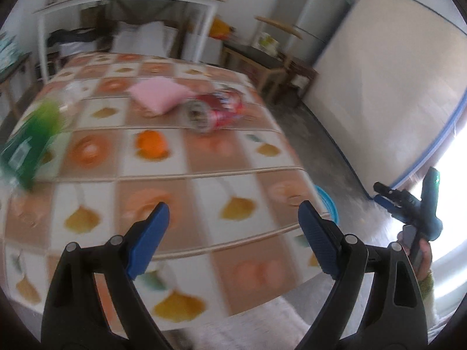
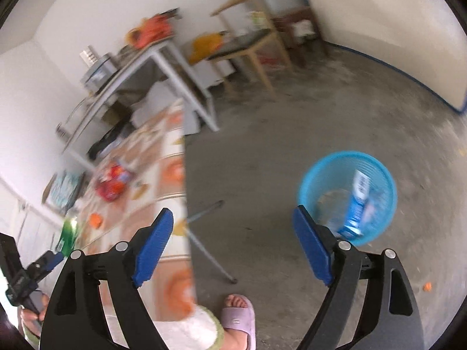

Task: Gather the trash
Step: 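Move both grippers back over the table toward the green bottle and red can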

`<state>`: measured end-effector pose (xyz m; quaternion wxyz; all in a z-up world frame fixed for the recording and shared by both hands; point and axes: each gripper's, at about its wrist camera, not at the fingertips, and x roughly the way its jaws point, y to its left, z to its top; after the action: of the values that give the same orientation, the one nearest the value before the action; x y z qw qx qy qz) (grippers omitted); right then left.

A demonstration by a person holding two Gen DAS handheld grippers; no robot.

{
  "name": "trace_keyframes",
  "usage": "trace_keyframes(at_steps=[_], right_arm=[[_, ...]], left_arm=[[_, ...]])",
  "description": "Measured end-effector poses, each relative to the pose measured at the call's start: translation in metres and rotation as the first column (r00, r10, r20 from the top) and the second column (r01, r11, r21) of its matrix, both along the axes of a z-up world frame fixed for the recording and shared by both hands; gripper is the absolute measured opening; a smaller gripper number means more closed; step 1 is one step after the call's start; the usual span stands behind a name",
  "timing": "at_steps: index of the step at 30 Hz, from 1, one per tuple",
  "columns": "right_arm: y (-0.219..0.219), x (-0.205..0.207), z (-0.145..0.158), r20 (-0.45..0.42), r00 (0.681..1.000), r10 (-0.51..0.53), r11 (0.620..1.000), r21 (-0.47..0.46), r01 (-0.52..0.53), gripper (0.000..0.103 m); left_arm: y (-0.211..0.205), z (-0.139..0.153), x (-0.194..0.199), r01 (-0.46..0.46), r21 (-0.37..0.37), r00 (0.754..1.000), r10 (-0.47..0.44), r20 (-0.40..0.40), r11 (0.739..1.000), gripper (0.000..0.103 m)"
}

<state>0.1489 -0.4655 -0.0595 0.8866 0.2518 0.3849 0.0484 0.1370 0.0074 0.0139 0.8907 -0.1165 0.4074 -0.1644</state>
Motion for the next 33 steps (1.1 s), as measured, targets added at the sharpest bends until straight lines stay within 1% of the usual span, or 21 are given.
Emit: trace_keyframes(at_steps=[3,4,7,10,13,17,20,23,24,26,28,31,33], right_arm=[[0.036,0.011,0.012,0.01,0.997,0.077,0.997,-0.004,-0.076,0.082],[0.047,0.014,0.014,0.01,0.995,0.103,0.995,-0.008,-0.103,0.082],[0.086,0.023,0.023,0.008,0.981,0.192,0.981,-0.033,-0.191,0.082],[0.118,0.029,0.033,0.007,0.967,0.253,0.967,-0.044,-0.252,0.081],[0.139,0.033,0.038,-0.003,0.956,0.294,0.955,-0.038,-0.294,0.081],[0.164,0.048,0.047,-0.03,0.947,0.319,0.948,-0.011,-0.319,0.081],[0.178,0.069,0.054,-0.055,0.948,0.314,0.949,0.032,-0.313,0.082],[0.196,0.108,0.053,-0.136,0.946,0.295,0.955,0.083,-0.285,0.085],[0.2,0.12,0.05,-0.159,0.943,0.292,0.955,0.096,-0.279,0.088],[0.215,0.153,0.038,-0.23,0.93,0.288,0.956,0.128,-0.264,0.089],[0.223,0.176,0.026,-0.28,0.925,0.257,0.964,0.142,-0.225,0.089],[0.232,0.207,0.01,-0.336,0.925,0.179,0.982,0.125,-0.144,0.089],[0.234,0.223,-0.002,-0.374,0.918,0.132,0.986,0.149,-0.082,0.089]], left_arm=[[0.032,-0.003,-0.012,-0.06,-0.005,0.998,0.06,0.027,0.998,0.086],[0.037,-0.003,-0.012,-0.074,-0.003,0.997,0.074,0.036,0.997,0.086],[0.07,0.001,-0.021,-0.127,-0.004,0.989,0.127,0.079,0.992,0.086],[0.098,0.005,-0.023,-0.175,-0.017,0.98,0.175,0.093,0.984,0.086],[0.129,0.007,-0.022,-0.241,-0.034,0.964,0.243,0.106,0.97,0.086],[0.156,0.007,-0.022,-0.284,-0.05,0.95,0.288,0.116,0.957,0.087],[0.171,0.001,-0.02,-0.302,-0.066,0.945,0.308,0.107,0.951,0.087],[0.183,-0.004,-0.019,-0.315,-0.093,0.942,0.323,0.095,0.945,0.087],[0.184,-0.005,-0.02,-0.317,-0.098,0.941,0.326,0.094,0.943,0.087],[0.19,-0.006,-0.021,-0.324,-0.109,0.937,0.334,0.097,0.94,0.087],[0.196,-0.007,-0.023,-0.331,-0.112,0.935,0.341,0.096,0.937,0.087],[0.204,-0.009,-0.023,-0.343,-0.107,0.931,0.353,0.091,0.933,0.087],[0.211,-0.01,-0.026,-0.355,-0.105,0.927,0.364,0.084,0.929,0.088]])
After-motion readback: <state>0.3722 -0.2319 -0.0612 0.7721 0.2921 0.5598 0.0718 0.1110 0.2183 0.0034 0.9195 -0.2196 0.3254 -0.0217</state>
